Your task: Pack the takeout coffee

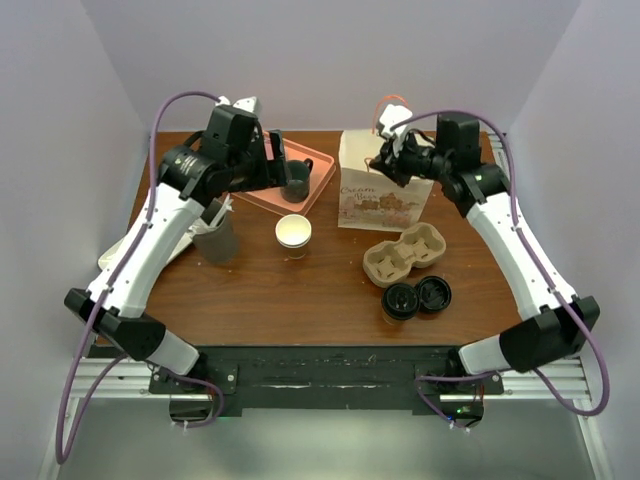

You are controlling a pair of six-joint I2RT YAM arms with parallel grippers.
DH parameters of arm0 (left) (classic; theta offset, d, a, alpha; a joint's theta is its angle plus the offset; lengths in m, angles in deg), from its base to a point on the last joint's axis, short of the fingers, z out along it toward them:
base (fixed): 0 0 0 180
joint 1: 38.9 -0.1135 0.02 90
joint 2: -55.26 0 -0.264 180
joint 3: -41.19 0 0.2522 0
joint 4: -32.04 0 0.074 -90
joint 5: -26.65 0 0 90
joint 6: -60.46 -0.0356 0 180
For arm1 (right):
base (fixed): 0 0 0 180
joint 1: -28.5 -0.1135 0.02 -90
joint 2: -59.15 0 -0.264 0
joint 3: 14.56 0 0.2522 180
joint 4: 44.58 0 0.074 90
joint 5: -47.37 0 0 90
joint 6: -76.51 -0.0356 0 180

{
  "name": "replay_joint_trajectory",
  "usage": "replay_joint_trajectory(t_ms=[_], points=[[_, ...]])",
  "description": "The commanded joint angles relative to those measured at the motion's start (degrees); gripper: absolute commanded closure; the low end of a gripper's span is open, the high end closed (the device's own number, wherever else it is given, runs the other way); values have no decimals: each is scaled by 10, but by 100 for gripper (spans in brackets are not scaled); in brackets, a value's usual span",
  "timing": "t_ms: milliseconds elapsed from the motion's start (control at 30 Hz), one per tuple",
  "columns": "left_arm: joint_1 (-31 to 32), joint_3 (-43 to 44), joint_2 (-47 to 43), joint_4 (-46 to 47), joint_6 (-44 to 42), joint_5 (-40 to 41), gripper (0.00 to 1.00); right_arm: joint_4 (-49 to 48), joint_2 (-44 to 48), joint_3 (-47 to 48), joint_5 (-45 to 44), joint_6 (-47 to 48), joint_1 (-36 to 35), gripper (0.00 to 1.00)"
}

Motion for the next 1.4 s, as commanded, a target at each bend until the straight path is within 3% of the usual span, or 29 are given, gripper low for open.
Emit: replay_joint_trajectory(t_ms=[0,300,633,967,1067,1100,1167,1300,1367], points=[[-3,7,17,82,-15,-45,18,-20,50,-55,10,10,-23,92],[-1,15,84,191,-13,-131,19,-5,102,-97,-12,-3,-40,77],[9,40,167,294,-17,-181,24,31,124,-112,-14,12,-40,75],[59,-4,173,298,-37,-141,31,14,150,-158,-5,-14,-39,74],[61,3,184,287,-43,-134,46,-1,159,-161,-4,-40,-39,67],[61,4,186,286,-46,-132,56,-13,165,-161,-20,-59,-40,62],[62,2,184,284,-48,-130,67,-51,170,-156,-49,-142,-40,55],[72,0,179,286,-59,-126,95,-43,157,-94,-168,-315,-39,45],[77,-2,177,286,-64,-123,100,-10,141,-42,-249,-350,-40,46]])
